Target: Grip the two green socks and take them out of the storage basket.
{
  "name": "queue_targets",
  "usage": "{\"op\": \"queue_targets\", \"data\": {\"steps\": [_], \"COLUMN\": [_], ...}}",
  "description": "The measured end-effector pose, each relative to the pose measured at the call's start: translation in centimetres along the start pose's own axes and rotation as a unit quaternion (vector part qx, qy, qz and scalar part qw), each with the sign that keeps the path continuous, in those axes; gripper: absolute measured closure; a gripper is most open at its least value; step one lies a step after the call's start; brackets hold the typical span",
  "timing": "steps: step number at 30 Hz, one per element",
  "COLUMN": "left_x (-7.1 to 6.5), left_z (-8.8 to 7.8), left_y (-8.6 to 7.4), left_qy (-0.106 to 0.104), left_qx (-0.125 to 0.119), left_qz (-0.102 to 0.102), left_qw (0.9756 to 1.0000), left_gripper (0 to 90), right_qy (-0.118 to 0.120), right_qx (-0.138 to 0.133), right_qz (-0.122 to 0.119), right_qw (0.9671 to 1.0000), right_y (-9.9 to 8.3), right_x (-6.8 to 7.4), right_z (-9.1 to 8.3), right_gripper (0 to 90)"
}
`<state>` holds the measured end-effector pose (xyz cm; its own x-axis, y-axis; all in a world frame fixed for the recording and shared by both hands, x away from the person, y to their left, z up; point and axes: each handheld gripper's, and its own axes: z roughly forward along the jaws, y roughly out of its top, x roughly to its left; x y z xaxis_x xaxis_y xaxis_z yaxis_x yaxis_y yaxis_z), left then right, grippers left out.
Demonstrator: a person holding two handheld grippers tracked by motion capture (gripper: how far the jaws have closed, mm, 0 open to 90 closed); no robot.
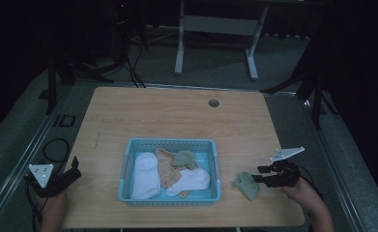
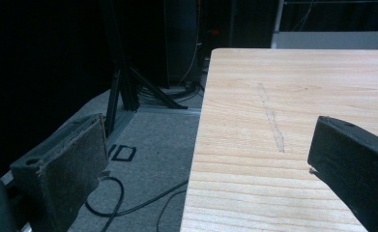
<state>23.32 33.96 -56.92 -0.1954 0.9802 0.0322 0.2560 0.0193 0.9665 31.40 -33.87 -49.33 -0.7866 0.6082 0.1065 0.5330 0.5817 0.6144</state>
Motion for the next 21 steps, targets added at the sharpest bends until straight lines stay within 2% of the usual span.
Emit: {"op": "queue_targets", "data": {"steps": [7,8,11,18,21], "left_x": [0.0,0.0,0.0,0.0,0.0], "left_z": [0.0,0.0,0.0,0.0,0.0], "left_y": [0.0,0.0,0.0,0.0,0.0], "left_qy": [0.001,0.001,0.001,0.001,0.001], "left_qx": [-0.001,0.0,0.001,0.0,0.0], "left_qz": [0.0,0.0,0.0,0.0,0.0], "left_qw": [1.0,1.0,1.0,1.0,1.0], "left_gripper": [0.7,0.7,0.7,0.7,0.7], "right_qy": [0.01,0.015,0.021,0.033,0.033], "right_qx": [-0.013,-0.016,-0.018,-0.022,-0.02], "right_qz": [-0.017,-0.02,-0.024,-0.052,-0.054], "right_qw": [0.9997,0.9996,0.9993,0.9979,0.9978], "right_y": [2.0,2.8,3.3,5.8,6.4], "right_x": [0.7,1.0,1.2,2.3,2.6], "right_z": [-0.2,-0.1,-0.1,0.5,0.7], "right_gripper": [45.0,43.0,42.9,44.5,44.7]}}
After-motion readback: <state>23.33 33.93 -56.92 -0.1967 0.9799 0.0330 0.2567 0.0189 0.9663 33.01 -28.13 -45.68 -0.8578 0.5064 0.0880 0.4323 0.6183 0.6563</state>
